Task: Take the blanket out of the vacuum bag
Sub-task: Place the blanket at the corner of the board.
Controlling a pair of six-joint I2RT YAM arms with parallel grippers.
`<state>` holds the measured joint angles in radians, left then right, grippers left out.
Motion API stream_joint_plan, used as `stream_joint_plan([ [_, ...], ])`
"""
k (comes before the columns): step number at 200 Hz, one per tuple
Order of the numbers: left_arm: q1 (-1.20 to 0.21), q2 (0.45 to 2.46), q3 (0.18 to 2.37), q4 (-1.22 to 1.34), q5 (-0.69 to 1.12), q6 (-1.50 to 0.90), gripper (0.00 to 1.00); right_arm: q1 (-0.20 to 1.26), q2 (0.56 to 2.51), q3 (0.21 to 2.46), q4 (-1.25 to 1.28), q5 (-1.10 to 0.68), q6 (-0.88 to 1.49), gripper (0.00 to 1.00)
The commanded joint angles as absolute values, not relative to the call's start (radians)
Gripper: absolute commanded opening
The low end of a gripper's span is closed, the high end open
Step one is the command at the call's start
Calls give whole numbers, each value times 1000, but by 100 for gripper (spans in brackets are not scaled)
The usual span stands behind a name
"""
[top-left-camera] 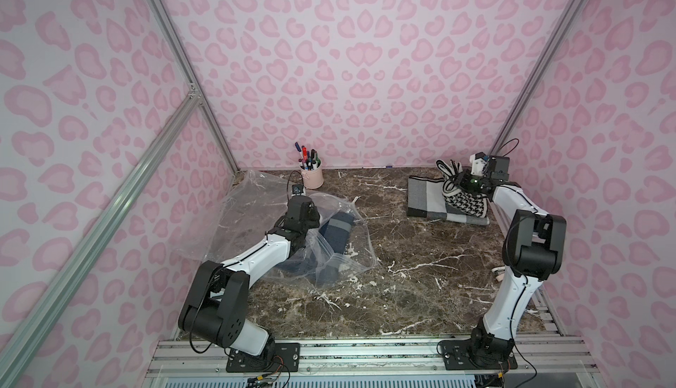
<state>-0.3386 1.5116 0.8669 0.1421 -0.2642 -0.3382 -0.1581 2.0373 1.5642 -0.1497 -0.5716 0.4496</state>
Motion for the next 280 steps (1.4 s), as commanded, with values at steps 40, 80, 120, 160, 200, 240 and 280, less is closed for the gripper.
stream_joint_plan([
  [40,-339,1509,853,178,-200,-365,4,-112,2086,1593,-98,-561,469,0],
  [80,-338,1515,848,184,-192,-368,4,-95,2101,1582,-98,-557,462,0],
  [120,-339,1517,845,190,-190,-367,4,-70,2124,1582,-103,-553,452,0],
  [160,-337,1519,845,192,-187,-365,4,-39,2140,1606,-139,-513,419,28],
  [200,-339,1525,848,193,-184,-364,4,-26,2143,1609,-133,-519,421,45],
  [240,-339,1534,856,192,-181,-360,4,-9,2123,1628,-108,-566,437,47],
  [280,-338,1545,856,196,-174,-363,4,35,2169,1720,-119,-603,450,47],
])
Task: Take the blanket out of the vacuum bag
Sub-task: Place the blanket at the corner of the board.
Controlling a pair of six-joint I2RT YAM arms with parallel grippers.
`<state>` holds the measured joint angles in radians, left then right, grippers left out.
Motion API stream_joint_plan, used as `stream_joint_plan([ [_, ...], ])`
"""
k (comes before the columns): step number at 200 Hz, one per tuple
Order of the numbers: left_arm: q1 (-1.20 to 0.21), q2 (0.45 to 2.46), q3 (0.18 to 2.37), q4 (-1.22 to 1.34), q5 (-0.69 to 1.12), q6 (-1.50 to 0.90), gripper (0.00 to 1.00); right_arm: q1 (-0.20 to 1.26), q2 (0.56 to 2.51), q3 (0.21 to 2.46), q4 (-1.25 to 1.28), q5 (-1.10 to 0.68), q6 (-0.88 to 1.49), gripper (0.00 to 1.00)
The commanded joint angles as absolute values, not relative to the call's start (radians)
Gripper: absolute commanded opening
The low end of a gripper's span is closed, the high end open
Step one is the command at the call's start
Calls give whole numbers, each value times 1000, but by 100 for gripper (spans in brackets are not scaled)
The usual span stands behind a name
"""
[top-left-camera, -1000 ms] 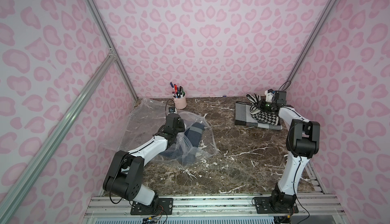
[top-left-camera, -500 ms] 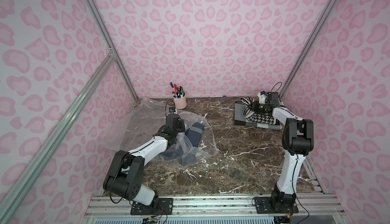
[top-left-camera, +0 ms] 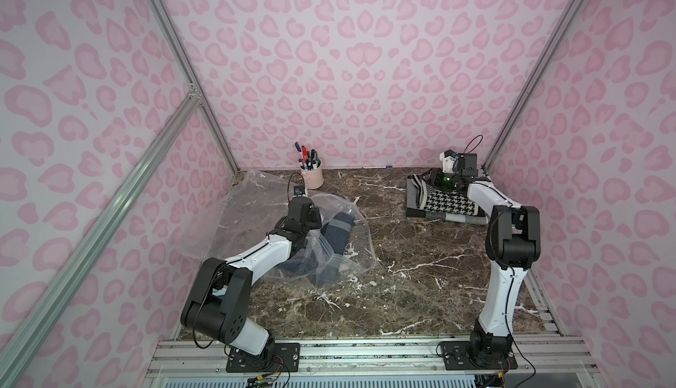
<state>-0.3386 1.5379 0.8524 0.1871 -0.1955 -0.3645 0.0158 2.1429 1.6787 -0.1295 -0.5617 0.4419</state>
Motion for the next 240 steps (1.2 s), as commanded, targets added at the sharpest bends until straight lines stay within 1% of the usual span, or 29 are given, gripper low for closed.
stream_joint_plan([
  [1,-339,1545,856,196,-174,-362,4,35,2171,1722,-119,-605,451,47],
  [42,-339,1553,856,193,-187,-356,4,49,2271,1788,-100,-638,493,46],
  [70,-338,1567,860,195,-195,-349,4,48,2286,1779,-64,-637,488,46],
  [121,-339,1592,858,202,-184,-353,4,33,2416,1772,164,-833,586,39],
  [153,-338,1571,837,204,-191,-356,4,34,2467,1792,187,-860,606,40],
  [177,-338,1548,825,216,-185,-351,4,53,2419,1825,70,-791,489,39],
  [199,-339,1535,822,228,-170,-350,4,79,2321,1833,-34,-727,389,41],
  [224,-340,1523,817,232,-157,-364,4,96,2191,1727,-52,-676,389,43],
  [240,-341,1519,812,235,-154,-371,4,98,2145,1631,-43,-679,415,45],
])
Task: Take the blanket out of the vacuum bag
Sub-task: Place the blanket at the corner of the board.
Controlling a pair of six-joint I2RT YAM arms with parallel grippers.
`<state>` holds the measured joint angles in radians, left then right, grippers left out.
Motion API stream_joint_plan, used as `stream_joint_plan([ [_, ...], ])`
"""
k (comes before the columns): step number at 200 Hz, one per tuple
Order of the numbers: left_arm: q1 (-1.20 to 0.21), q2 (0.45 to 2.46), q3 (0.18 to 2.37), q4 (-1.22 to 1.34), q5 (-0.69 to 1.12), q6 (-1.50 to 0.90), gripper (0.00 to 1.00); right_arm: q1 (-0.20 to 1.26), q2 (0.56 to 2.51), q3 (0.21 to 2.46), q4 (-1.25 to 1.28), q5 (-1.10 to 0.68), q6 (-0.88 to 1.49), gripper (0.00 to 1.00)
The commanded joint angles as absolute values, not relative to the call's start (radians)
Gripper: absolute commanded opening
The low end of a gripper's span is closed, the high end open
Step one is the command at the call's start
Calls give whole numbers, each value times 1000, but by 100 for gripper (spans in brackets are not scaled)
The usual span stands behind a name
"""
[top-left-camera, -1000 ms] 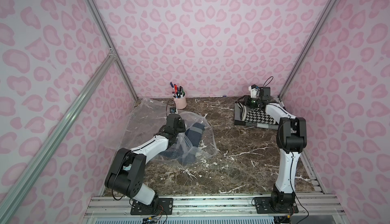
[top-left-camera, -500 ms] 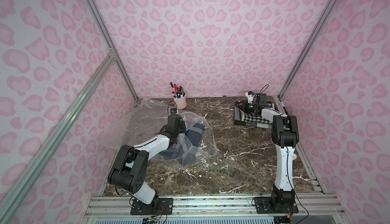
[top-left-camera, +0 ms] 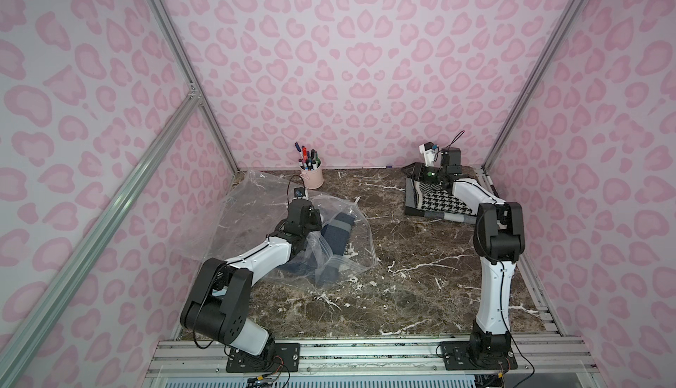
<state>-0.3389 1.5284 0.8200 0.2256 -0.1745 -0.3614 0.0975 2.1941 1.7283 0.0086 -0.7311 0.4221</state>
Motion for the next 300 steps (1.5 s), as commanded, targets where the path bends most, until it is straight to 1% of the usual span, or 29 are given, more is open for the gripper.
stream_joint_plan([
  [1,-342,1519,812,235,-154,-371,4,98,2142,1628,-41,-680,416,45],
  [22,-345,1514,808,238,-151,-374,4,97,2126,1506,21,-689,431,46],
  [48,-348,1514,817,227,-156,-373,4,82,2184,1468,65,-696,448,46],
  [68,-348,1511,822,219,-158,-366,4,74,2205,1483,63,-719,442,45],
  [90,-348,1507,820,221,-166,-362,4,75,2152,1510,39,-731,438,45],
  [116,-349,1530,836,220,-157,-362,4,65,2096,1606,-33,-728,438,47],
  [135,-350,1545,844,225,-148,-364,4,20,2099,1679,-58,-730,446,49],
  [160,-353,1559,851,229,-146,-361,4,-73,2152,1735,-68,-723,473,49],
  [183,-353,1569,857,227,-153,-355,4,-153,2176,1697,-4,-722,501,48],
  [210,-353,1599,874,224,-152,-350,4,-211,2205,1658,65,-724,522,48],
  [241,-353,1625,885,228,-141,-356,4,-230,2265,1636,57,-695,517,47],
  [273,-355,1625,890,221,-143,-354,4,-237,2310,1590,94,-702,518,46],
  [292,-356,1618,892,217,-143,-353,4,-235,2293,1562,125,-713,513,46],
  [300,-355,1615,891,216,-139,-353,4,-233,2245,1545,140,-714,514,46],
])
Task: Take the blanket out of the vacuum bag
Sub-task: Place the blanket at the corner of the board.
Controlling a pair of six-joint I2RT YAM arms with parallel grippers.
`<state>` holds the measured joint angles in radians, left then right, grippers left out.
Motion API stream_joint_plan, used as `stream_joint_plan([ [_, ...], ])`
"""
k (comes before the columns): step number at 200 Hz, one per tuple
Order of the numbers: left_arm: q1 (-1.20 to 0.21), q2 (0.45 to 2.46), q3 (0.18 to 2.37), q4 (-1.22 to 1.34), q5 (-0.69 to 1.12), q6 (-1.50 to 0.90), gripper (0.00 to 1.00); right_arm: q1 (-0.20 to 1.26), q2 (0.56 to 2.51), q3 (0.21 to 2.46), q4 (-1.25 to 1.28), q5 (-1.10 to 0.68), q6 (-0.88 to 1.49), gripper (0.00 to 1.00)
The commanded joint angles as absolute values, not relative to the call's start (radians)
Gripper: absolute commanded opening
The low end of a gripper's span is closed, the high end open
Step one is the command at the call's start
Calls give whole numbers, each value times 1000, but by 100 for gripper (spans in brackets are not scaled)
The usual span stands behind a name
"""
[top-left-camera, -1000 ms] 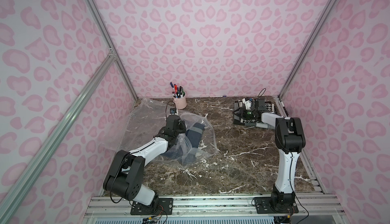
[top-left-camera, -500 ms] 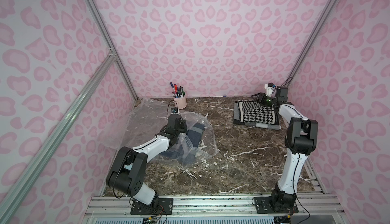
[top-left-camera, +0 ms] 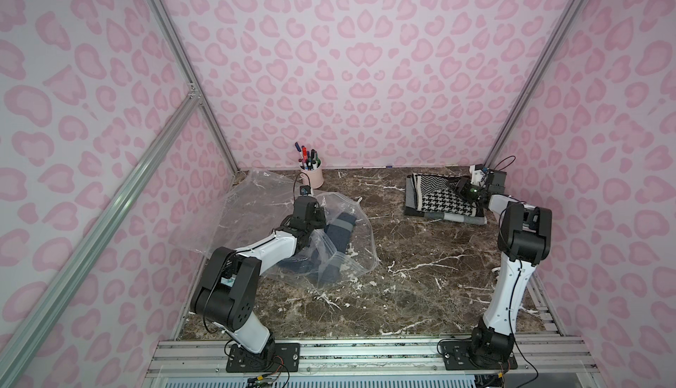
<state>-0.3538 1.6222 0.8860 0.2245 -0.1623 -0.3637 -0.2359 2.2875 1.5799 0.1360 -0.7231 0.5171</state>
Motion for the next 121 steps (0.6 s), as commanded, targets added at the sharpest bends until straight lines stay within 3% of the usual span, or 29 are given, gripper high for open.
stream_joint_plan([
  [1,-355,1615,891,216,-139,-353,4,-232,2241,1543,141,-713,514,46],
  [62,-375,1570,867,232,-134,-362,4,-143,2005,1453,104,-727,497,48],
  [121,-385,1459,835,191,-165,-353,4,-81,2093,1332,219,-700,583,49],
])
